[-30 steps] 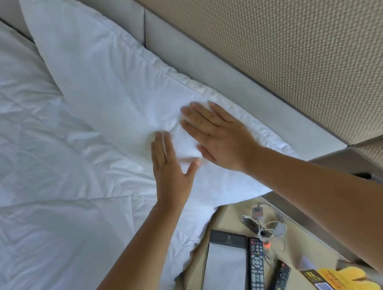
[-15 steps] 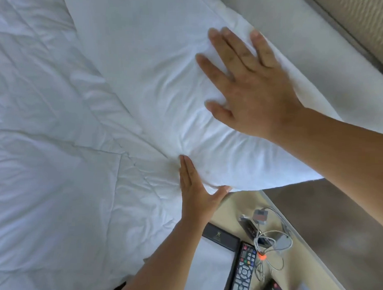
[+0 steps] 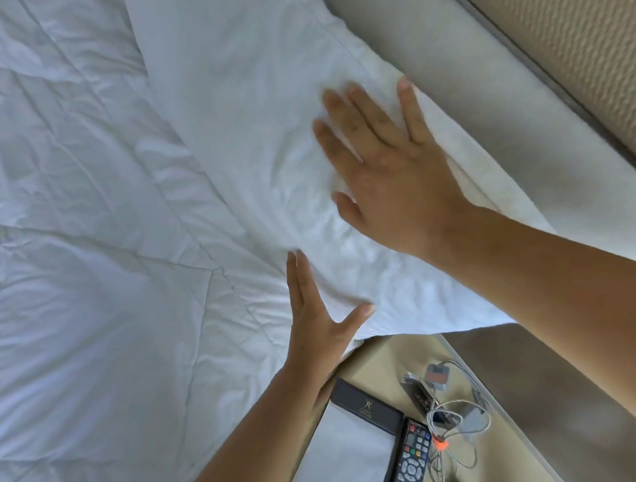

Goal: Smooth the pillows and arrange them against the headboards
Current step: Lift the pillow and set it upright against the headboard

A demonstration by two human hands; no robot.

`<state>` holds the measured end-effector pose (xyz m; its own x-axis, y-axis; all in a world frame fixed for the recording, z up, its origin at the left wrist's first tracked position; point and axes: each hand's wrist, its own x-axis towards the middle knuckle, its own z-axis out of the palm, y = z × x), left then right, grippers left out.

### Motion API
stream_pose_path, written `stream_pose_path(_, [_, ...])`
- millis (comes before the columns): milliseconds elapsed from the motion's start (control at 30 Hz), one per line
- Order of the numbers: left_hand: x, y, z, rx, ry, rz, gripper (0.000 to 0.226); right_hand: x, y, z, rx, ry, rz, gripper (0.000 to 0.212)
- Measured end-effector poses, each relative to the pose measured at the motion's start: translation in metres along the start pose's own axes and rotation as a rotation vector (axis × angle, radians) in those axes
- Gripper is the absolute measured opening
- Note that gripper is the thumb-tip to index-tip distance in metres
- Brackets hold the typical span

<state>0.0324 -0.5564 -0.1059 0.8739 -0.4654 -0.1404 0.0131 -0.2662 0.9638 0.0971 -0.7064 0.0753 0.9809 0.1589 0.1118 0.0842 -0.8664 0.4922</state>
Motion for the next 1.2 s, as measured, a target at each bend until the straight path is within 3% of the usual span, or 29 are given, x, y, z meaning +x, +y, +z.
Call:
stream_pose_path(367, [0.021, -0.004, 0.025, -0.071, -0.098, -0.101, 0.122, 0.043, 0.023, 0.026, -0.055, 0.006, 0.097, 0.075])
stream_pose_path(533, [0.022, -0.012, 0.012, -0.053, -0.158, -0.069, 0.122, 0.044, 0.019, 0.026, -0.017, 0.008, 0.129, 0.074])
stream_pose_path(667, [0.017, -0.008, -0.005, -0.094, -0.066, -0.047, 0.117, 0.053, 0.008, 0.017, 0.053, 0.024, 0.165, 0.070])
stream_pose_path(833, [0.056, 0.011, -0.050, -0.085, 0.099, 0.037, 0.095, 0.091, -0.011, 0.004, 0.152, 0.089, 0.067, 0.063])
stream_pose_path(967, [0.110, 0.029, -0.082, -0.032, 0.233, 0.100, 0.091, 0.137, -0.030, 0.006, 0.189, 0.113, -0.018, 0.062])
stream_pose_path(1200, [0.162, 0.025, -0.086, -0.083, 0.174, 0.016, 0.098, 0.176, -0.008, 0.043, 0.056, 0.018, 0.058, 0.074])
